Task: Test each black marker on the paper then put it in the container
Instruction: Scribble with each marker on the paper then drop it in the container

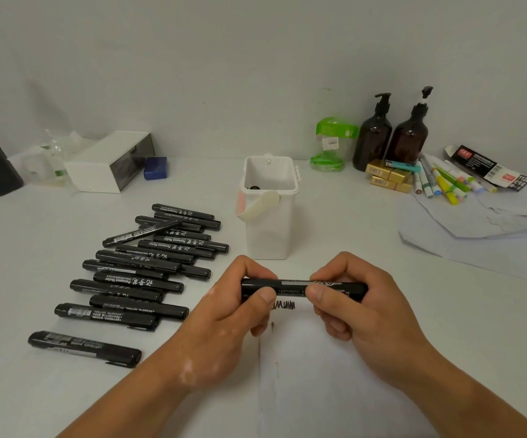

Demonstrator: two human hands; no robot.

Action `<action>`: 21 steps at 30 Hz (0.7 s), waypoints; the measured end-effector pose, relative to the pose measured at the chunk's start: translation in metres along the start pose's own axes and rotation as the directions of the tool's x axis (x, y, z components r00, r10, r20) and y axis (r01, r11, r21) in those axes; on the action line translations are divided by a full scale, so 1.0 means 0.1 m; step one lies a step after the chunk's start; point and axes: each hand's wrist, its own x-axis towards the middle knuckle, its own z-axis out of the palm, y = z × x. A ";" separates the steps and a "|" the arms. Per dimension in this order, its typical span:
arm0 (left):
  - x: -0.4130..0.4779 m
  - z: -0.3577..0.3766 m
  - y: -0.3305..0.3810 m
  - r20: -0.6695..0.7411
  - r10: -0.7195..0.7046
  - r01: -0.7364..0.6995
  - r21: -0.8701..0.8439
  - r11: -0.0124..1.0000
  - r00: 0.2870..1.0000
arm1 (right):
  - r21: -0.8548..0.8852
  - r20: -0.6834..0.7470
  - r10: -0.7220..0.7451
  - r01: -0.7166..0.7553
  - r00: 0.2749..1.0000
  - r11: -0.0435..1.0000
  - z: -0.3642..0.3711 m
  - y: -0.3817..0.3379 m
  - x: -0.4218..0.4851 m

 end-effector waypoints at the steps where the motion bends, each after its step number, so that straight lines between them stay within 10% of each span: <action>1: 0.00 0.00 0.00 0.005 0.003 -0.003 -0.012 1.000 1.000 | 0.007 0.003 -0.005 0.005 1.000 1.000 0.00 0.00 0.00; 21: 0.00 0.01 0.03 0.030 0.011 -0.007 -0.126 0.992 0.999 | 0.022 0.018 -0.026 0.025 1.000 0.999 0.04 0.04 -0.02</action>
